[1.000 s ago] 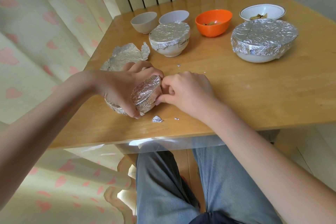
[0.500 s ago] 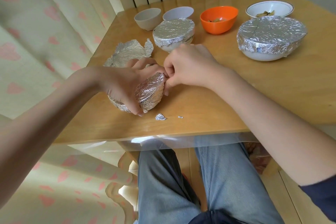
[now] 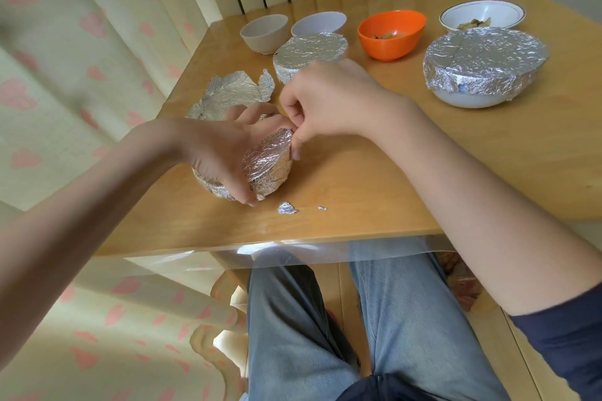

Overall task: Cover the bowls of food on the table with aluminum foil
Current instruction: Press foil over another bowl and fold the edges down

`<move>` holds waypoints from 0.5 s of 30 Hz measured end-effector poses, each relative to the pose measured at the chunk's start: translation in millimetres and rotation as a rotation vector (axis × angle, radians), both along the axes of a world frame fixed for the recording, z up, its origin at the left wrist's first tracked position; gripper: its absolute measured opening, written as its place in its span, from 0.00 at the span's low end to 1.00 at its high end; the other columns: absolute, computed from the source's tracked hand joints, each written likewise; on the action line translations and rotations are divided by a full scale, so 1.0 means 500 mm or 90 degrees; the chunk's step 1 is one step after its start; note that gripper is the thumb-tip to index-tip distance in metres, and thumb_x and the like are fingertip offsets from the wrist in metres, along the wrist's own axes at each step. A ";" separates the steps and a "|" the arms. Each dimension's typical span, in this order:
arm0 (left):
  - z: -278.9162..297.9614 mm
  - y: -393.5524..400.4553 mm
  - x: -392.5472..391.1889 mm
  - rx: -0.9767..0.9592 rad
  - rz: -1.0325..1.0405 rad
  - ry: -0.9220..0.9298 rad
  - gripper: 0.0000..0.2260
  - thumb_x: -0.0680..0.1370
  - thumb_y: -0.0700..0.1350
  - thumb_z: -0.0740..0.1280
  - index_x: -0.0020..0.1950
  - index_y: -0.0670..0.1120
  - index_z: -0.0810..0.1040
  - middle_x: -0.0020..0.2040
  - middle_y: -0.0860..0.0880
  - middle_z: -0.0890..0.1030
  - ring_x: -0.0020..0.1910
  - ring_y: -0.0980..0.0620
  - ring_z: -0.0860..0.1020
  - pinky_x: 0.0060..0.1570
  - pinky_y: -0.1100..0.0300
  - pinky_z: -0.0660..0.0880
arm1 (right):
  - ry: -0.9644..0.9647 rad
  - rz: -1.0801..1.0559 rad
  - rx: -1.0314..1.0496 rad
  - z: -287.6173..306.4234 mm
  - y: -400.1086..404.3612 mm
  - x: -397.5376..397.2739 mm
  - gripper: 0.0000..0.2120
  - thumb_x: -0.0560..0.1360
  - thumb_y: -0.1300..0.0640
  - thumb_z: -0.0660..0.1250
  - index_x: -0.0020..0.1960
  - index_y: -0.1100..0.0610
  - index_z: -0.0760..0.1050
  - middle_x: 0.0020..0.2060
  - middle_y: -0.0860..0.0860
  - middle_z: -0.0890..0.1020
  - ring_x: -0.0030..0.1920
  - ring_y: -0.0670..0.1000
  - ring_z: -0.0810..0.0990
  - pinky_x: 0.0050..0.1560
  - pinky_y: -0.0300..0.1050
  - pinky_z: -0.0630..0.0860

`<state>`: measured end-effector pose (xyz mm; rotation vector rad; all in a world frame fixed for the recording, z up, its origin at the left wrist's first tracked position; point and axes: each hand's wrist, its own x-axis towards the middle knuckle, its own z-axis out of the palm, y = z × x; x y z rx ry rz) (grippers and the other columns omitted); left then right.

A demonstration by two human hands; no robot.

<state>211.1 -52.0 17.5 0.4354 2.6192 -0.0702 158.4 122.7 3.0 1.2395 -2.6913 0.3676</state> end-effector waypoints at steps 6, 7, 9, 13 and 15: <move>0.003 0.000 0.000 -0.009 0.013 -0.003 0.45 0.62 0.52 0.81 0.61 0.75 0.52 0.67 0.66 0.49 0.73 0.54 0.49 0.68 0.45 0.64 | 0.025 -0.020 0.027 0.010 0.009 0.018 0.21 0.60 0.39 0.76 0.34 0.52 0.70 0.30 0.43 0.71 0.40 0.48 0.71 0.30 0.41 0.57; 0.001 -0.001 -0.001 -0.014 0.024 0.000 0.45 0.62 0.53 0.81 0.62 0.74 0.51 0.69 0.64 0.50 0.73 0.53 0.50 0.67 0.44 0.65 | 0.000 -0.048 0.001 -0.007 0.024 0.029 0.20 0.62 0.39 0.75 0.35 0.51 0.70 0.31 0.43 0.70 0.40 0.48 0.71 0.32 0.41 0.58; -0.002 -0.002 -0.001 -0.029 0.047 0.012 0.46 0.62 0.54 0.80 0.65 0.72 0.50 0.71 0.61 0.50 0.73 0.50 0.51 0.65 0.43 0.67 | -0.075 -0.090 -0.052 -0.043 0.045 0.062 0.18 0.63 0.36 0.74 0.41 0.48 0.73 0.33 0.43 0.73 0.42 0.48 0.74 0.37 0.42 0.62; -0.002 0.000 -0.005 -0.072 0.068 0.012 0.49 0.60 0.60 0.80 0.67 0.70 0.48 0.71 0.60 0.49 0.72 0.46 0.55 0.62 0.44 0.70 | -0.119 -0.117 -0.076 -0.079 0.027 0.129 0.23 0.63 0.29 0.68 0.47 0.45 0.70 0.36 0.42 0.74 0.41 0.46 0.73 0.39 0.43 0.62; 0.001 0.002 -0.006 -0.090 0.069 0.009 0.50 0.59 0.62 0.80 0.68 0.69 0.47 0.71 0.59 0.49 0.71 0.45 0.57 0.61 0.45 0.70 | -0.093 -0.131 -0.099 -0.084 0.011 0.140 0.22 0.65 0.30 0.67 0.45 0.45 0.67 0.36 0.42 0.71 0.41 0.47 0.70 0.38 0.44 0.60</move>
